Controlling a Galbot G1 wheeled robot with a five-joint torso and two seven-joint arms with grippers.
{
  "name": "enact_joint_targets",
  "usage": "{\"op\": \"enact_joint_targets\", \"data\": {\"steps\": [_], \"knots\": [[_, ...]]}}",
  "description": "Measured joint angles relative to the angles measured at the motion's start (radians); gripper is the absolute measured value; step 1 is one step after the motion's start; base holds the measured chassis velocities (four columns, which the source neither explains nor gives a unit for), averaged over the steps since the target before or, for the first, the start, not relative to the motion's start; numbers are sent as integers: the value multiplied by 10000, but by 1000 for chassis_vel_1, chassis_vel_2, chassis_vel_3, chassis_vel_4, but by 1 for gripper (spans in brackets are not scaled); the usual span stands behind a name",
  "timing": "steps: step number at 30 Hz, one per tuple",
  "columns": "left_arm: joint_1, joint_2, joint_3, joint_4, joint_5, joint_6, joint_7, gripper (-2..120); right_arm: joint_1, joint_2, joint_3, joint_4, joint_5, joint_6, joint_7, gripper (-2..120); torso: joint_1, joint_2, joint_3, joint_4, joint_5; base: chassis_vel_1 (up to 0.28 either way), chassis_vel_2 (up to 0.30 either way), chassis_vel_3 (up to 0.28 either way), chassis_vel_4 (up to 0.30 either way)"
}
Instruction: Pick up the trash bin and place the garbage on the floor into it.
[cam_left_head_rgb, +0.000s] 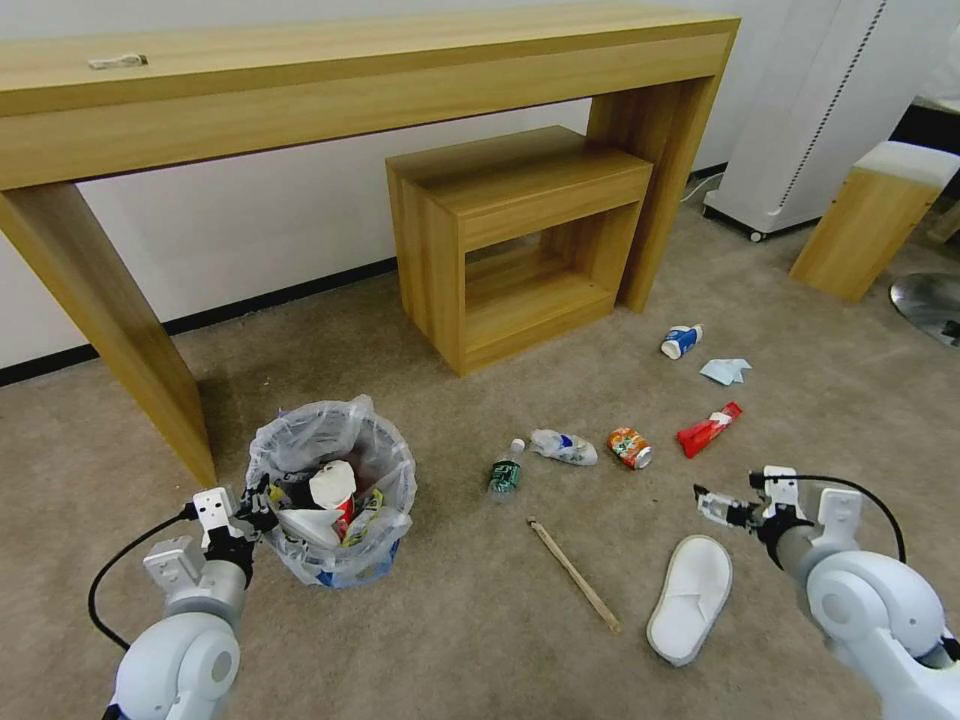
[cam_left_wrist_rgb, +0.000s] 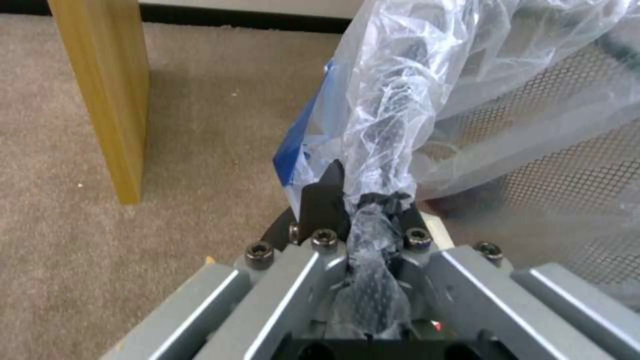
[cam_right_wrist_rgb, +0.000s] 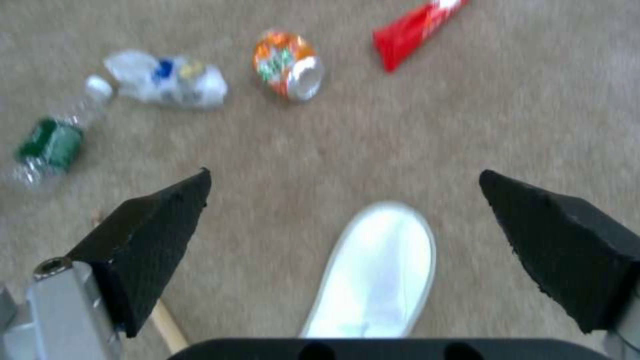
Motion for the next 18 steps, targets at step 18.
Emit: {"op": "enact_joint_targets", "data": {"steps": [18], "knots": [[-86,102,-157,287,-6,-236,200,1,-1287,-3,-99,666,721,-798,668,100,0,0,-1,0,0,0,0,0,0]]}}
